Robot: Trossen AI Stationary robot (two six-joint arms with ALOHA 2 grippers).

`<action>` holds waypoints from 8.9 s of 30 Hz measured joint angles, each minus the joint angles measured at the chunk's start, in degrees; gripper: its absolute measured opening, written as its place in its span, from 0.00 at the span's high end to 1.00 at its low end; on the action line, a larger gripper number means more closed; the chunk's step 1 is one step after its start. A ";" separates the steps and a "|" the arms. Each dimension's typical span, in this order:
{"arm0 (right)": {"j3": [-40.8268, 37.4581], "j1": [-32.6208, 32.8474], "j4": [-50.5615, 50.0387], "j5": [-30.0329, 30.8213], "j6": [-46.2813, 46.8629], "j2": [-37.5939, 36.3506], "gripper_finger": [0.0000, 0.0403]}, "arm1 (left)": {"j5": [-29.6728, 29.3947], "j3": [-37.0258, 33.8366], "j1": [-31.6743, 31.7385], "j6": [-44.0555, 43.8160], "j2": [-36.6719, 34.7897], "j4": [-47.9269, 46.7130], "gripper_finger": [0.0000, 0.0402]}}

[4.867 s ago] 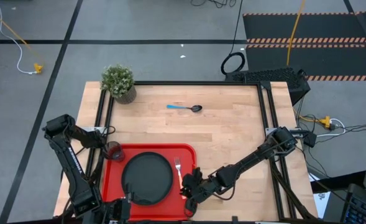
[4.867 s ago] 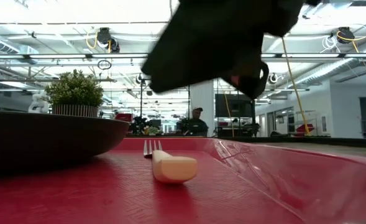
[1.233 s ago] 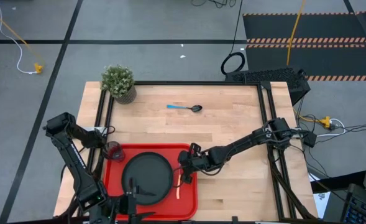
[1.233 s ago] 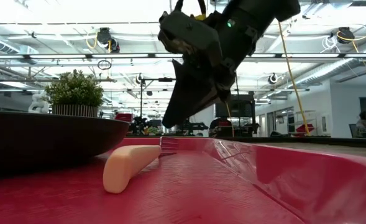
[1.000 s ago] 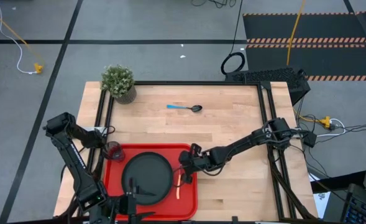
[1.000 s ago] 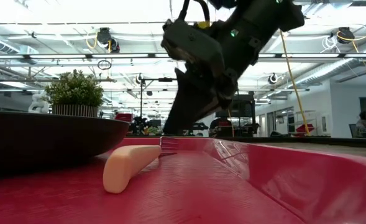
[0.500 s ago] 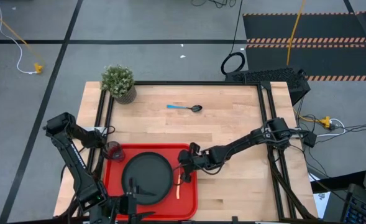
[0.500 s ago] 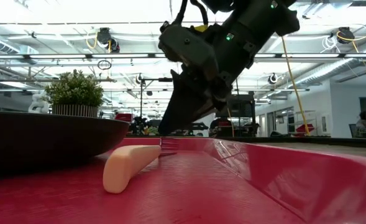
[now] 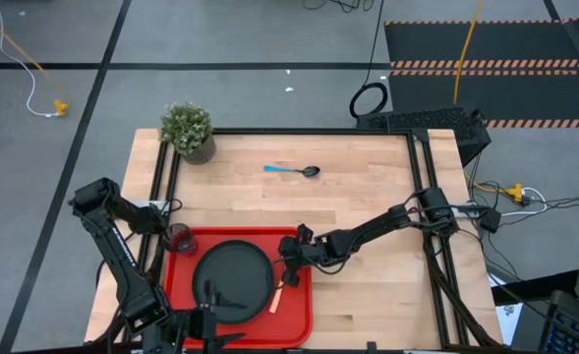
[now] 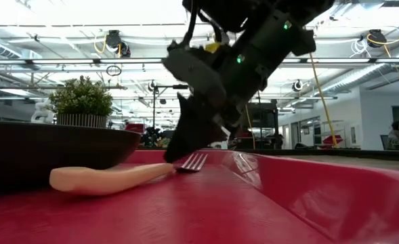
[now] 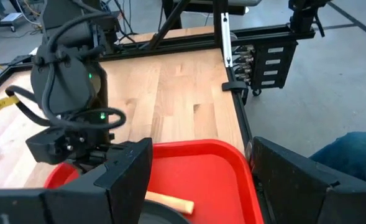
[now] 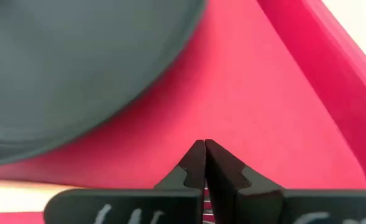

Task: Pick and place plate/cup/fork/spoon on tray
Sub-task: Put the orange fork on the red serving tray on the right side of the black plate

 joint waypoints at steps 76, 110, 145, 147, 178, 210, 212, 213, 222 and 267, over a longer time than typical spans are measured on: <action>0.00 -0.74 -3.14 0.35 -1.80 0.23 1.00 | -0.07 -0.02 0.88 -1.07 -0.07 -2.13 0.31; 1.66 13.28 2.24 1.63 9.17 0.41 1.00 | -0.09 -0.02 1.25 -1.46 -0.07 -1.06 0.31; 1.62 9.07 -9.44 6.03 -2.80 -4.38 1.00 | -0.07 -0.02 2.06 -0.30 -0.04 -1.46 0.31; 1.62 7.89 -9.36 4.38 -7.46 -4.38 0.98 | -0.05 -0.02 2.33 -0.31 -0.04 -1.51 0.31; 3.23 -2.87 -5.87 -21.85 -71.13 -4.01 0.61 | -5.15 -0.02 4.99 -13.32 -0.04 -1.22 0.31; 3.89 -6.29 -4.35 -31.89 -85.59 2.46 0.74 | -2.41 -0.02 15.69 -7.54 -0.02 -0.44 0.31; 3.89 -6.27 -4.88 -31.91 -85.47 2.48 0.80 | -2.37 -0.02 15.66 -7.53 -0.02 -0.52 0.31; 3.89 -6.27 -5.00 -31.91 -85.51 2.48 0.83 | -2.36 -0.02 15.65 -7.53 -0.02 -0.52 0.31; 3.87 -6.27 -5.12 -30.93 -86.97 2.61 0.98 | -2.36 -0.02 15.65 -7.58 -0.02 -0.29 0.31; 0.36 0.66 -25.46 -25.73 -57.28 -16.06 1.00 | -0.44 9.38 13.08 -5.99 15.31 9.36 0.31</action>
